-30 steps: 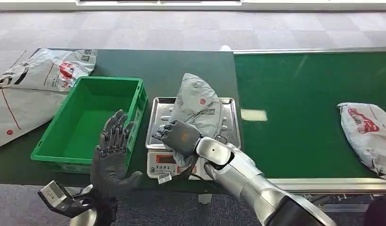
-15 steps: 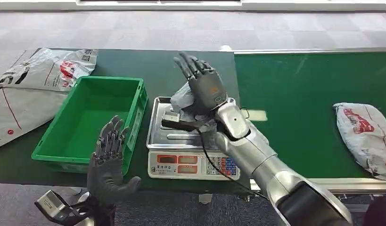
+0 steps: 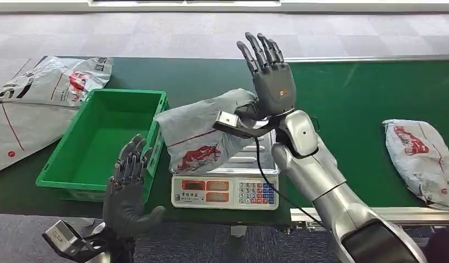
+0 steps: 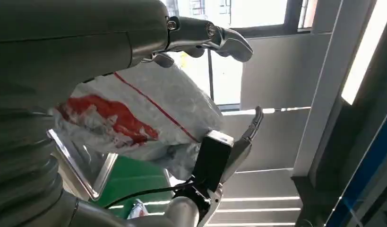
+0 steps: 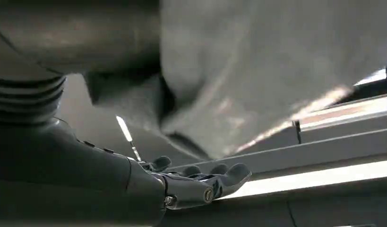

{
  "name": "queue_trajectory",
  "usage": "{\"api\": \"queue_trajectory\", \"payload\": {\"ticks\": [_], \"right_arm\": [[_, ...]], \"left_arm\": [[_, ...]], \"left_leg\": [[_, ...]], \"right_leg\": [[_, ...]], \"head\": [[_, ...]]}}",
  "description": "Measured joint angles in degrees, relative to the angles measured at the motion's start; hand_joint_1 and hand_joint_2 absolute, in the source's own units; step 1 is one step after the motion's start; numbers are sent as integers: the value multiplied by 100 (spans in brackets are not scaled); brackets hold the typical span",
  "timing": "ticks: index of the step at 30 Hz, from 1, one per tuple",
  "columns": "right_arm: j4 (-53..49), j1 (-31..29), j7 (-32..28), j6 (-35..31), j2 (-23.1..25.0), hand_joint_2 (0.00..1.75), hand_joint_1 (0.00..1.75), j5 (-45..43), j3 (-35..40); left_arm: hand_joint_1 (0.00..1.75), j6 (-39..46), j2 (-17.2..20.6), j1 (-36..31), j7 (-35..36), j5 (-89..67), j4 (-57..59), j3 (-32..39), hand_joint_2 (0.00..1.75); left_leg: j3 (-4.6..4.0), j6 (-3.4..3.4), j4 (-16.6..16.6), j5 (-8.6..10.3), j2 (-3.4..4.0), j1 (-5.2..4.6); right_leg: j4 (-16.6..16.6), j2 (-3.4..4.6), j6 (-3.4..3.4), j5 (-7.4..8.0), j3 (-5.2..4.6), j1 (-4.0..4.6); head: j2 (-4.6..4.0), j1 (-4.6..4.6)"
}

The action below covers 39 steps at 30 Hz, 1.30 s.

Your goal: Moved the parcel from conveyor to table for the left to box.

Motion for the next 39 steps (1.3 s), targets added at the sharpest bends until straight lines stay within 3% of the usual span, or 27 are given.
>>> {"api": "queue_trajectory", "payload": {"ticks": [14, 23, 26, 28, 31, 32, 39], "right_arm": [[-262, 177, -70, 33, -136, 0, 0, -7, -212], [-293, 235, 184, 759, -203, 0, 0, 278, -317], [-261, 202, 680, 1630, -201, 0, 0, 302, -324], [34, 42, 1382, 2877, -138, 0, 0, 302, -402], [987, -407, 1359, 4695, -107, 0, 0, 157, -468], [1356, -504, 1268, 5018, -109, 0, 0, 140, -468], [2481, -807, 1152, 5189, -107, 0, 0, 101, -468]], "left_arm": [[0, -2, -2, -10, 2, 0, 42, 0, 175], [0, 33, 2, 13, 0, -4, 2, 0, 175], [0, 105, 2, 58, 0, -39, -87, 2, 175], [0, 129, 4, 104, 0, -68, -142, 2, 175], [0, 76, 13, 152, 0, -59, -146, 2, 175], [0, 70, 13, 149, 0, -59, -138, 2, 175], [0, 70, 15, 150, 0, -59, -111, 7, 175]], "left_leg": [[0, 0, 0, 0, 3, 0], [-1, 0, -1, 0, 3, 0], [-4, 0, -1, 0, 2, 0], [-3, 0, -2, 0, 3, 0], [-2, 2, -1, 2, 2, 0], [-1, 5, -1, 4, -1, 0], [-1, 4, -1, 4, -4, 0]], "right_leg": [[0, 3, 0, 0, -2, -3], [0, 5, 0, 0, -1, -2], [0, 3, 0, 0, 2, 0], [0, 4, 0, 0, 2, 0], [0, 3, 0, 2, 3, -2], [0, -1, 1, 3, 6, -1], [0, -3, 2, 4, 6, -3]], "head": [[0, 0], [0, 0], [0, 0], [0, 0], [0, 0], [0, 0], [0, 0]]}}
